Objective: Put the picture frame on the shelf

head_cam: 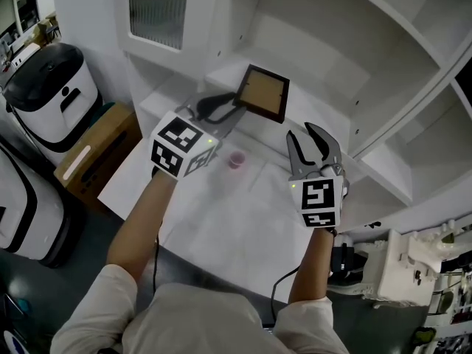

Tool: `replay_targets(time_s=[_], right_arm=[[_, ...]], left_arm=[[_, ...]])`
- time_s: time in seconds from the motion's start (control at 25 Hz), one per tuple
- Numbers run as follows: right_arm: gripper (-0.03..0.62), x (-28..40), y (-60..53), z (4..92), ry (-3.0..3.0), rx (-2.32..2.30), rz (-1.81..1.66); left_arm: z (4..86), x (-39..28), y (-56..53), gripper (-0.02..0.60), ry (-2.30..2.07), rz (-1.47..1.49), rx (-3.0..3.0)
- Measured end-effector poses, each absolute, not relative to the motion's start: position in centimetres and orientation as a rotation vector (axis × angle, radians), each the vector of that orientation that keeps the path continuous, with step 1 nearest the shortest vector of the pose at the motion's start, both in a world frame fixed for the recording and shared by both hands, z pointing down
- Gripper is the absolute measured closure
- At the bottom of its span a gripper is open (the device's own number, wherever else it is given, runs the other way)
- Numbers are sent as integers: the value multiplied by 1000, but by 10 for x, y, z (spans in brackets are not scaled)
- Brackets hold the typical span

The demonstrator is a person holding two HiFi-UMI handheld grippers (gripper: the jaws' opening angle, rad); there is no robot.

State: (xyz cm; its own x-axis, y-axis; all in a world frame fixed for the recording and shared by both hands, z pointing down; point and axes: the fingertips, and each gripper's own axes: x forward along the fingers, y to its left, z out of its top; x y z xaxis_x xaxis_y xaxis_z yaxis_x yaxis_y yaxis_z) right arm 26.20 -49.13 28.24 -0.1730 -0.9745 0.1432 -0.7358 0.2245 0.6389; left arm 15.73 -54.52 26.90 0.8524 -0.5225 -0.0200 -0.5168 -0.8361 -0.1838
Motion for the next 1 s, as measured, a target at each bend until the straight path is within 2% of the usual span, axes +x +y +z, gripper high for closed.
replay_targets(time_s=[0.2,1.0], right_arm=[[496,274,-480,288,-2049,1648,-465],[523,284,-435,324,-2177,1728,-171]], left_arm=[[270,159,-552,465,806,-52,-2847],[272,191,-577,492,839,-220,-2771]])
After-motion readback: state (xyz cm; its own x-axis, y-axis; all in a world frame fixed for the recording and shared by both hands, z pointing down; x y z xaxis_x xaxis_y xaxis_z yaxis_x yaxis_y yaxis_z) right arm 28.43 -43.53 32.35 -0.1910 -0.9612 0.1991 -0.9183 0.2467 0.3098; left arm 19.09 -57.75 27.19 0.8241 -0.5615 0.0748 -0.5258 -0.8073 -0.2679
